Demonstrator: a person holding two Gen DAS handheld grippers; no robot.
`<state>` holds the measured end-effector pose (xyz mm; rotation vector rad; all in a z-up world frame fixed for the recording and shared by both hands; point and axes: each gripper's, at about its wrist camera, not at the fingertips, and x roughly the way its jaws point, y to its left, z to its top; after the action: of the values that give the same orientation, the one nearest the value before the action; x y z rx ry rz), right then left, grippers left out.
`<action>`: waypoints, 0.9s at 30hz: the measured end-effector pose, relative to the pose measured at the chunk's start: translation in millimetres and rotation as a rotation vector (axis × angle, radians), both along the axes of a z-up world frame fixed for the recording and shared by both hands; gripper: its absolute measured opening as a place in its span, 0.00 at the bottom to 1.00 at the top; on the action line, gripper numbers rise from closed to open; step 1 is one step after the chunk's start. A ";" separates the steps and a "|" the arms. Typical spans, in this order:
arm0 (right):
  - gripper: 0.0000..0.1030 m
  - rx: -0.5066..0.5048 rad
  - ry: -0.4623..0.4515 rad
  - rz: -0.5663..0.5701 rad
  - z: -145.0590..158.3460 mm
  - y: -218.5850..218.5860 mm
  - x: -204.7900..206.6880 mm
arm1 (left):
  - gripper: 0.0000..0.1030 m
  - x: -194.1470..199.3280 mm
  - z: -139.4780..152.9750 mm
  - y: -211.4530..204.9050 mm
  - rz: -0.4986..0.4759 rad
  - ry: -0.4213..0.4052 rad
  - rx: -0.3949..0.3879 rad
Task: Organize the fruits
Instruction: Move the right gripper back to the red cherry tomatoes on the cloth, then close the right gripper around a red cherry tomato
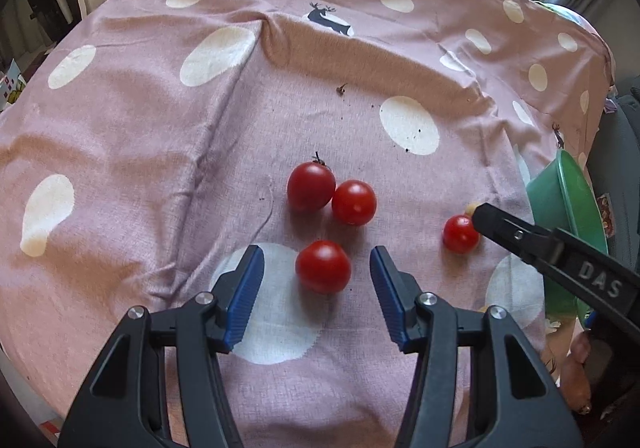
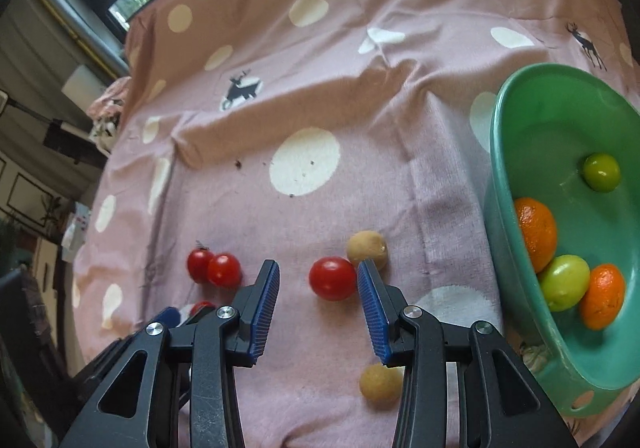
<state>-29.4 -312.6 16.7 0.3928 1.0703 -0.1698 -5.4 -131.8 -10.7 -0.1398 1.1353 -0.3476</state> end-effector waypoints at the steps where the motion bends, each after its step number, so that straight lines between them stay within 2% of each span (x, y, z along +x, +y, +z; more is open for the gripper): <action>1: 0.42 -0.005 0.012 -0.008 -3.5 -0.6 1.5 | 0.51 0.3 -0.9 -0.8 0.000 0.003 0.005; 7: 0.42 -0.016 0.036 -0.027 -13.0 0.7 7.3 | 0.48 3.2 -6.0 -1.5 -0.006 0.023 -0.009; 15: 0.42 -0.024 0.054 -0.026 -17.0 4.1 12.0 | 0.37 3.7 -6.3 -1.5 0.006 0.020 0.005; 19: 0.42 -0.040 0.050 -0.026 -17.4 7.1 12.7 | 0.28 3.3 -6.9 -2.7 0.001 0.018 0.006; 21: 0.42 -0.046 0.051 -0.023 -19.1 9.5 14.2 | 0.28 3.2 -7.1 -4.1 0.001 0.015 0.017; 25: 0.37 -0.073 0.070 -0.026 -24.8 14.0 18.2 | 0.28 2.9 -7.4 -4.4 0.003 0.014 0.019; 27: 0.32 -0.082 0.072 -0.026 -26.9 15.9 20.5 | 0.28 3.0 -7.6 -3.9 0.003 0.016 0.015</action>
<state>-8.9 -296.7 -10.2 0.3294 1.1255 -0.2519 -2.4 -135.7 -18.3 -0.1312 1.1536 -0.3352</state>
